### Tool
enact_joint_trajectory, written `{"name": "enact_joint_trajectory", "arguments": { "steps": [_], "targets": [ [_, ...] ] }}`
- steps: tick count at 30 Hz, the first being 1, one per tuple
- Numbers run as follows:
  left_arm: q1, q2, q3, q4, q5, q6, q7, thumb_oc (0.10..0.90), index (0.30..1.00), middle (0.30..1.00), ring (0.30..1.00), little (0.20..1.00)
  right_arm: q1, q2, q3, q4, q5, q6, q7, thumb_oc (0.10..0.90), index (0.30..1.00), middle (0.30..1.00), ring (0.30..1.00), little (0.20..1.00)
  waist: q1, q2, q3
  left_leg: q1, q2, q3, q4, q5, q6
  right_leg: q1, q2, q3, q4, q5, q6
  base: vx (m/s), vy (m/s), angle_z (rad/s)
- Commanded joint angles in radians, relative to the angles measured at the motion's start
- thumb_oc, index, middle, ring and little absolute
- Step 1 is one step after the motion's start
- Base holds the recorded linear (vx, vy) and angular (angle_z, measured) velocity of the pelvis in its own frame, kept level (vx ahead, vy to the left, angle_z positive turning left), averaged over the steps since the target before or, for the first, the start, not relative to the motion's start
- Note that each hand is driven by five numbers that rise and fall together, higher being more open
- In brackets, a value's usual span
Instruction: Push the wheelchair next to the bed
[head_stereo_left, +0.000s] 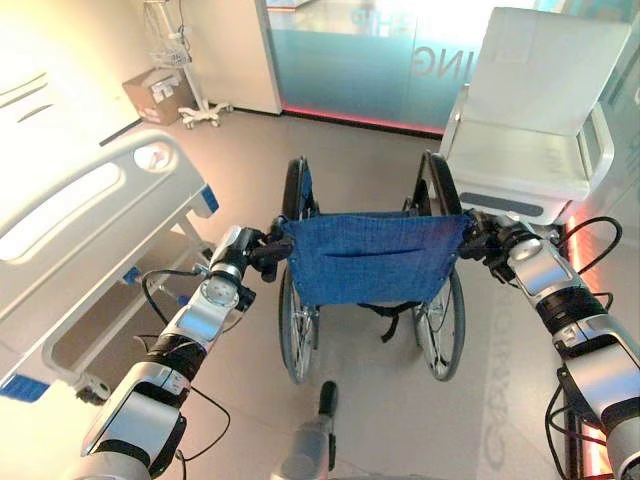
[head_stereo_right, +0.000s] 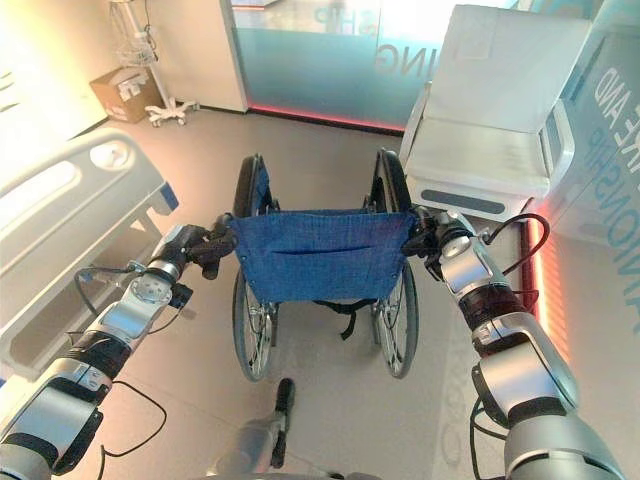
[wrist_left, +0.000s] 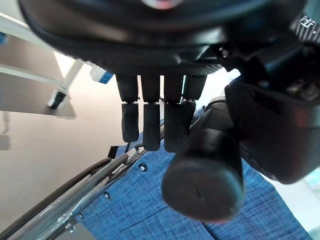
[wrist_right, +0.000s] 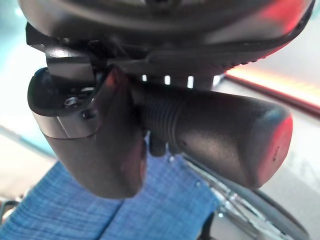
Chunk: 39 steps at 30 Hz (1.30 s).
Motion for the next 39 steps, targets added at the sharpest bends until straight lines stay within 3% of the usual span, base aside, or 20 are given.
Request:
{"name": "enact_joint_trajectory", "arguments": {
  "steps": [1, 5, 8, 11, 14, 17, 19, 21, 23, 26, 31, 34, 36, 39],
  "targets": [
    [0.0, 0.076, 0.02, 0.045, 0.029, -0.051, -0.024, 0.4, 0.3, 0.3, 0.3, 0.3, 0.108, 0.007, 0.058, 0.03, -0.068, -0.081, 0.115, 0.4, 0.3, 0.3, 0.3, 0.3, -0.01, -0.042, -0.02, 0.0, -0.052, -0.024, 0.037, 0.057, 0.086, 0.013, -0.099, -0.034, 0.12, -0.037, 0.074, 0.47, 0.36, -0.23],
    [-0.025, 0.092, 0.012, 0.058, 0.05, -0.017, -0.038, 0.4, 0.3, 0.3, 0.3, 0.3, 0.121, 0.041, 0.052, 0.055, -0.095, -0.114, 0.093, 0.4, 0.3, 0.3, 0.3, 0.3, 0.012, -0.065, -0.047, 0.065, -0.065, -0.006, 0.036, 0.018, 0.116, 0.017, -0.199, -0.109, 0.155, 0.055, 0.139, 0.33, 0.294, -0.42],
    [-0.054, 0.098, 0.001, 0.055, 0.033, 0.001, -0.032, 0.4, 0.3, 0.3, 0.3, 0.3, 0.096, 0.052, 0.043, 0.087, -0.117, -0.143, 0.059, 0.4, 0.3, 0.3, 0.3, 0.3, 0.04, -0.084, -0.069, 0.042, -0.088, 0.01, 0.062, -0.002, 0.132, 0.03, -0.259, -0.134, 0.17, 0.141, 0.153, 0.16, 0.221, -0.41],
    [-0.071, 0.085, -0.018, 0.065, 0.031, 0.001, -0.021, 0.4, 0.3, 0.3, 0.3, 0.3, 0.076, 0.054, 0.038, 0.137, -0.124, -0.181, 0.029, 0.4, 0.3, 0.3, 0.3, 0.3, 0.057, -0.09, -0.079, 0.028, -0.105, 0.007, 0.078, -0.019, 0.151, 0.026, -0.278, -0.136, 0.233, 0.206, 0.153, 0.16, 0.192, -0.34],
    [-0.07, 0.07, -0.032, 0.07, 0.022, -0.003, -0.01, 0.4, 0.3, 0.3, 0.3, 0.3, 0.073, 0.055, 0.035, 0.163, -0.12, -0.2, 0.009, 0.4, 0.3, 0.3, 0.3, 0.3, 0.055, -0.095, -0.087, 0.035, -0.128, -0.002, 0.082, -0.034, 0.169, 0.002, -0.259, -0.117, 0.283, 0.234, 0.154, 0.2, 0.148, -0.12],
    [-0.04, 0.041, -0.031, 0.073, 0.025, -0.028, 0.006, 0.4, 0.3, 0.3, 0.3, 0.3, 0.079, 0.052, 0.036, 0.179, -0.115, -0.22, -0.003, 0.4, 0.3, 0.3, 0.3, 0.3, 0.034, -0.1, -0.091, 0.069, -0.148, -0.005, 0.079, -0.047, 0.178, -0.059, -0.205, -0.096, 0.239, 0.225, 0.145, 0.27, 0.054, -0.05],
    [-0.029, 0.033, -0.023, 0.061, 0.04, -0.037, 0.016, 0.4, 0.3, 0.3, 0.3, 0.3, 0.055, 0.045, 0.045, 0.164, -0.103, -0.214, -0.003, 0.4, 0.3, 0.3, 0.3, 0.3, 0.001, -0.081, -0.062, 0.132, -0.138, -0.021, 0.08, -0.07, 0.163, -0.225, -0.203, -0.113, 0.157, 0.211, 0.134, 0.24, -0.088, -0.06],
    [-0.044, 0.05, -0.015, 0.06, 0.037, -0.047, 0.013, 0.4, 0.3, 0.3, 0.3, 0.3, 0.016, 0.035, 0.058, 0.159, -0.091, -0.212, -0.003, 0.4, 0.3, 0.3, 0.3, 0.3, -0.03, -0.074, -0.017, 0.173, -0.141, -0.039, 0.08, -0.108, 0.166, -0.349, -0.214, -0.102, 0.112, 0.258, 0.137, 0.12, -0.115, -0.14],
    [-0.065, 0.061, -0.014, 0.064, 0.029, -0.053, 0.0, 0.4, 0.3, 0.3, 0.3, 0.3, -0.015, 0.025, 0.066, 0.162, -0.078, -0.205, -0.007, 0.4, 0.3, 0.3, 0.3, 0.3, -0.058, -0.083, 0.017, 0.196, -0.164, -0.06, 0.087, -0.152, 0.177, -0.427, -0.233, -0.069, 0.047, 0.344, 0.156, 0.22, -0.144, 0.38],
    [-0.076, 0.057, -0.022, 0.08, 0.028, -0.05, -0.017, 0.4, 0.3, 0.3, 0.3, 0.3, -0.034, 0.013, 0.066, 0.159, -0.079, -0.189, 0.018, 0.4, 0.3, 0.3, 0.3, 0.3, -0.084, -0.096, 0.022, 0.238, -0.178, -0.105, 0.099, -0.206, 0.181, -0.449, -0.254, -0.032, -0.057, 0.407, 0.183, 0.39, -0.192, 1.17],
    [-0.042, 0.041, -0.004, 0.076, 0.05, -0.028, -0.027, 0.4, 0.3, 0.3, 0.3, 0.3, -0.026, -0.005, 0.069, 0.111, -0.1, -0.158, 0.061, 0.4, 0.3, 0.3, 0.3, 0.3, -0.1, -0.108, 0.005, 0.282, -0.153, -0.143, 0.121, -0.261, 0.173, -0.451, -0.246, -0.005, -0.022, 0.386, 0.188, 0.42, -0.274, 0.58],
    [-0.026, 0.024, -0.004, 0.082, 0.029, 0.001, -0.025, 0.4, 0.3, 0.3, 0.3, 0.3, -0.012, -0.011, 0.069, 0.094, -0.102, -0.154, 0.078, 0.4, 0.3, 0.3, 0.3, 0.3, -0.105, -0.103, -0.018, 0.334, -0.091, -0.163, 0.109, -0.266, 0.138, -0.447, -0.222, -0.042, 0.047, 0.31, 0.166, 0.42, -0.373, 0.4],
    [-0.01, 0.013, -0.009, 0.079, 0.038, 0.023, -0.034, 0.4, 0.3, 0.3, 0.3, 0.3, 0.002, -0.011, 0.075, 0.079, -0.106, -0.156, 0.076, 0.4, 0.3, 0.3, 0.3, 0.3, -0.105, -0.101, -0.024, 0.352, -0.041, -0.143, 0.104, -0.226, 0.107, -0.43, -0.217, -0.091, 0.063, 0.284, 0.148, 0.33, -0.323, 0.65],
    [0.002, -0.012, -0.013, 0.096, 0.028, 0.013, -0.021, 0.4, 0.3, 0.3, 0.3, 0.3, 0.003, -0.028, 0.081, 0.073, -0.124, -0.182, 0.073, 0.4, 0.3, 0.3, 0.3, 0.3, -0.115, -0.091, -0.036, 0.355, 0.012, -0.118, 0.091, -0.121, 0.074, -0.395, -0.193, -0.137, 0.045, 0.258, 0.115, 0.24, -0.238, 0.53]
  ]
}}
